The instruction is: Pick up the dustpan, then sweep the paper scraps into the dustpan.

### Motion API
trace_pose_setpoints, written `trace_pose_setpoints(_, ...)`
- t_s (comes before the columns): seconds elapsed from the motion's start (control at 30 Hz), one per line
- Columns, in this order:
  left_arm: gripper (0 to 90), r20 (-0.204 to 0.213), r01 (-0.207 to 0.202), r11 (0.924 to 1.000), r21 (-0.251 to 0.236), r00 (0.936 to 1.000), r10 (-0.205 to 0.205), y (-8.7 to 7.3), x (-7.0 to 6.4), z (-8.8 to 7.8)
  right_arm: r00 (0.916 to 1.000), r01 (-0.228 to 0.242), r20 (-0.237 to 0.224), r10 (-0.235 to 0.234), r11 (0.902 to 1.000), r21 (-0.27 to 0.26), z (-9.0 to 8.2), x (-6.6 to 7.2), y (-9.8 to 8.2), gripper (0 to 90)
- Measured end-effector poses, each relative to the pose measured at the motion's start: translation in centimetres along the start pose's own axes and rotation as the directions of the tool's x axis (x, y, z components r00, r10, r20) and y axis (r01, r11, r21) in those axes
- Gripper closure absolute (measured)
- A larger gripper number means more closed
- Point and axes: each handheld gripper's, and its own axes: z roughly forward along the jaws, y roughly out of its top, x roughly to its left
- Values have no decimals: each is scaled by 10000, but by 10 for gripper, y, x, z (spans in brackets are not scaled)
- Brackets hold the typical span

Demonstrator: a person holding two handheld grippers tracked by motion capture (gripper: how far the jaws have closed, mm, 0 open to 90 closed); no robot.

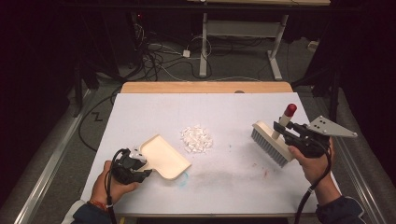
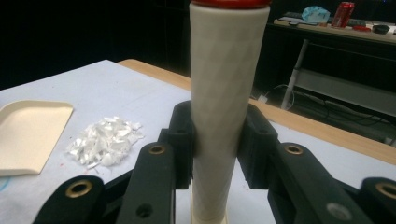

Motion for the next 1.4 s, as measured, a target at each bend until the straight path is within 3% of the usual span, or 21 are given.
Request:
trace_pose_setpoints(0.3,638,52,65,10000,8,10000,-65,-2,0,2,9998,-140,-170,141,9999,18,28,-2,8,706)
trace_pose_setpoints(0.67,637,210,47,9999,91,9998,-49,-3,4,6,9995,71,-303,-64,9997,220,63,-2,22,706)
trace_pose_setpoints(0.83,638,157,41,9997,234,9999,-44,-2,3,8,9984,-175,-527,189,9994,284,84,-1,23,706)
trace_pose_setpoints(0.93,637,107,45,9996,290,9999,-48,-1,3,9,9989,25,-466,-12,9996,270,95,2,25,706)
trace_pose_setpoints(1.2,638,51,60,9995,319,10000,-62,-2,2,9,9995,-238,-185,242,9995,213,121,5,33,706)
trace_pose_setpoints(1.4,637,25,37,9993,380,10000,-38,-1,1,9,9999,-85,-69,86,9999,90,144,18,35,706)
